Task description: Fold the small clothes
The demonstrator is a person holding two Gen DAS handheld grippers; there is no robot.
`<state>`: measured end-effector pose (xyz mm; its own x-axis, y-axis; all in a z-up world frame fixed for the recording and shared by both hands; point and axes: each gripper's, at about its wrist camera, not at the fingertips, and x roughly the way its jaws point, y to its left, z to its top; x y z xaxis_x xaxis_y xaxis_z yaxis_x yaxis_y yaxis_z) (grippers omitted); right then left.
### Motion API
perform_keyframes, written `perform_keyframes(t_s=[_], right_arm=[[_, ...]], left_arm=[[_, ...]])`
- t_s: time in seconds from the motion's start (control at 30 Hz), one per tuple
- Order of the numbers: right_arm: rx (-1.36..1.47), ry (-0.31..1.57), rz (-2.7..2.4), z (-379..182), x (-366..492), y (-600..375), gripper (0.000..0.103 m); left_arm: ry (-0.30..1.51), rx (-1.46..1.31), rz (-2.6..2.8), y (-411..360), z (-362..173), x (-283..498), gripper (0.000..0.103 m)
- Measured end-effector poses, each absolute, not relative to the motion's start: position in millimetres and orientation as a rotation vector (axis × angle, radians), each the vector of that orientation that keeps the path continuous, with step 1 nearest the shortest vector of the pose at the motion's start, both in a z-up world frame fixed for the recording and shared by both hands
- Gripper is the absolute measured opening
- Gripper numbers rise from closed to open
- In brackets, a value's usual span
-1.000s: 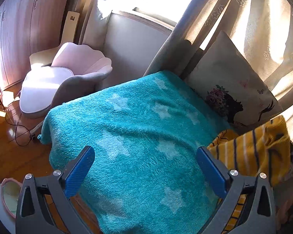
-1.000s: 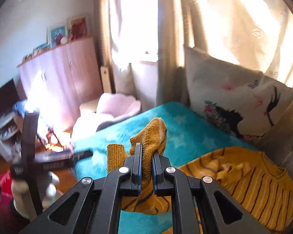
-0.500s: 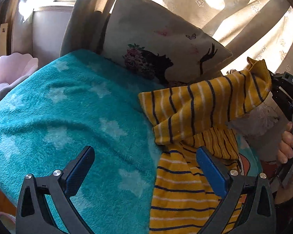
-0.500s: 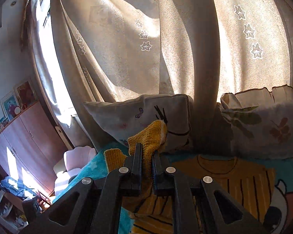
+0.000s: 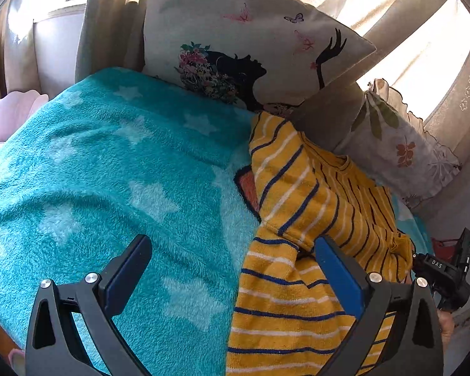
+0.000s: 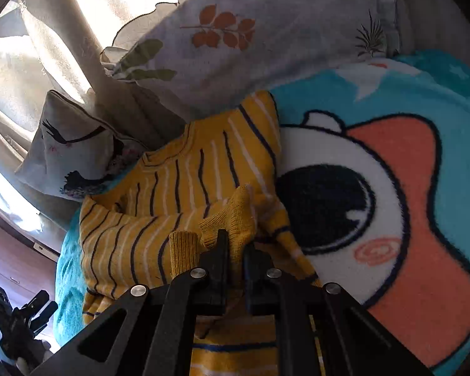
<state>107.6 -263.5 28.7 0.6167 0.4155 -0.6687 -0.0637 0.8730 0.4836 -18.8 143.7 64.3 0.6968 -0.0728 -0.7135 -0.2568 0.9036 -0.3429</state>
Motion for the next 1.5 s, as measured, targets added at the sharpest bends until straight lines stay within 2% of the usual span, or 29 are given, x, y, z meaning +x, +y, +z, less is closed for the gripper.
perform_keyframes(t_s=[0.1,0.17,0.2,0.37,0.47,0.67,0.7,0.73,0.77,0.8,0.83,1.0,1.03,1.2,1.23,1.27,1.3,1.33,1.37,1.4,1.5], right_arm=[[0.437,0.869,0.285,25,97,-272,0.019],[0.434,0.858,0.270,28,92,-278,0.033],[0.438,0.846,0.265,31,89,-282,0.035],[0.443,0.792,0.260,41,65,-306,0.064],[0.410,0.817,0.272,38,52,-305,0.067],[0.309,0.891,0.316,18,30,-281,0.068],[0.291,0.886,0.309,15,28,-276,0.069],[0.271,0.868,0.302,15,25,-271,0.067],[0.268,0.869,0.323,15,24,-267,0.049],[0.294,0.884,0.369,14,25,-264,0.032],[0.332,0.895,0.407,14,25,-265,0.010],[0.376,0.840,0.301,27,11,-297,0.010],[0.378,0.836,0.257,27,7,-307,0.010],[0.388,0.839,0.209,24,-16,-325,0.011],[0.377,0.830,0.219,24,-23,-323,0.011],[0.368,0.830,0.236,24,-30,-320,0.017],[0.367,0.837,0.256,23,-36,-318,0.033],[0.375,0.841,0.275,21,-41,-318,0.043],[0.387,0.845,0.294,19,-46,-317,0.057],[0.396,0.851,0.313,17,-52,-316,0.060],[0.403,0.854,0.341,12,-66,-311,0.060]], left_arm=[[0.824,-0.439,0.110,139,55,-16,0.103],[0.833,-0.433,0.118,137,51,-17,0.103],[0.837,-0.427,0.125,136,49,-17,0.103],[0.902,-0.411,0.130,136,28,-17,0.103],[0.962,-0.424,0.094,133,10,-15,0.103],[0.930,-0.355,0.032,112,10,-19,0.103],[0.921,-0.356,0.015,107,10,-21,0.096],[0.911,-0.339,0.015,101,12,-24,0.079],[0.915,-0.305,0.016,93,15,-24,0.065],[0.930,-0.268,0.006,87,17,-24,0.026],[0.959,-0.250,0.009,85,17,-22,0.006],[0.918,-0.311,0.101,123,49,-33,0.004],[0.909,-0.315,0.134,131,54,-37,0.000],[0.895,-0.359,0.222,165,61,-61,0.001],[0.906,-0.386,0.198,167,59,-67,0.006],[0.916,-0.406,0.174,167,55,-73,0.012],[0.927,-0.416,0.161,165,52,-80,0.028],[0.931,-0.424,0.151,161,48,-87,0.044],[0.932,-0.433,0.136,153,43,-95,0.048],[0.939,-0.435,0.115,144,37,-101,0.051],[0.971,-0.406,0.038,116,27,-114,0.054]])
